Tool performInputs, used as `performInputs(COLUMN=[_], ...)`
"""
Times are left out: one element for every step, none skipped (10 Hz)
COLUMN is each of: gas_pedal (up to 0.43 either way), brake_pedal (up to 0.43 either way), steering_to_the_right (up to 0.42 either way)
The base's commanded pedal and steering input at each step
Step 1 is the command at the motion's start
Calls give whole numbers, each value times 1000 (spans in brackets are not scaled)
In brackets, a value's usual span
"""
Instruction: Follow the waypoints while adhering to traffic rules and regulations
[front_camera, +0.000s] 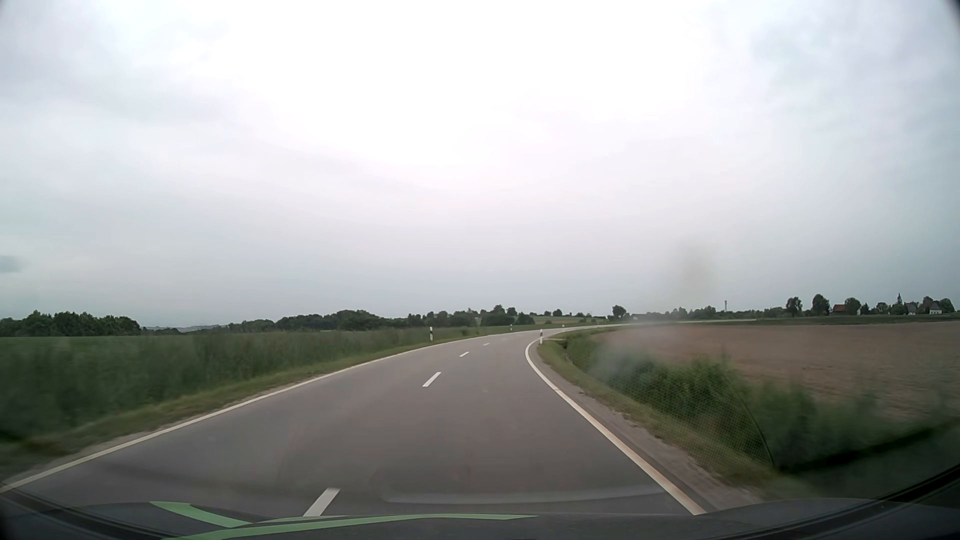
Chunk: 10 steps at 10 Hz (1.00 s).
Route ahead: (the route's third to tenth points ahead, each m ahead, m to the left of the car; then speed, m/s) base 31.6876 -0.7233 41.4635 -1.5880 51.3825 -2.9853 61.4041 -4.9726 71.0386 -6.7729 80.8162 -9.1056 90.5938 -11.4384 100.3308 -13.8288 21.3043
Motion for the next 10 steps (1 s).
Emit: performInputs(gas_pedal=[138,138,138,138,138,138,150,150,150,150], brake_pedal=[0,0,0,0,0,0,0,0,0,0], steering_to_the_right=[16,15,12,10,10,12,14,18,21,23])
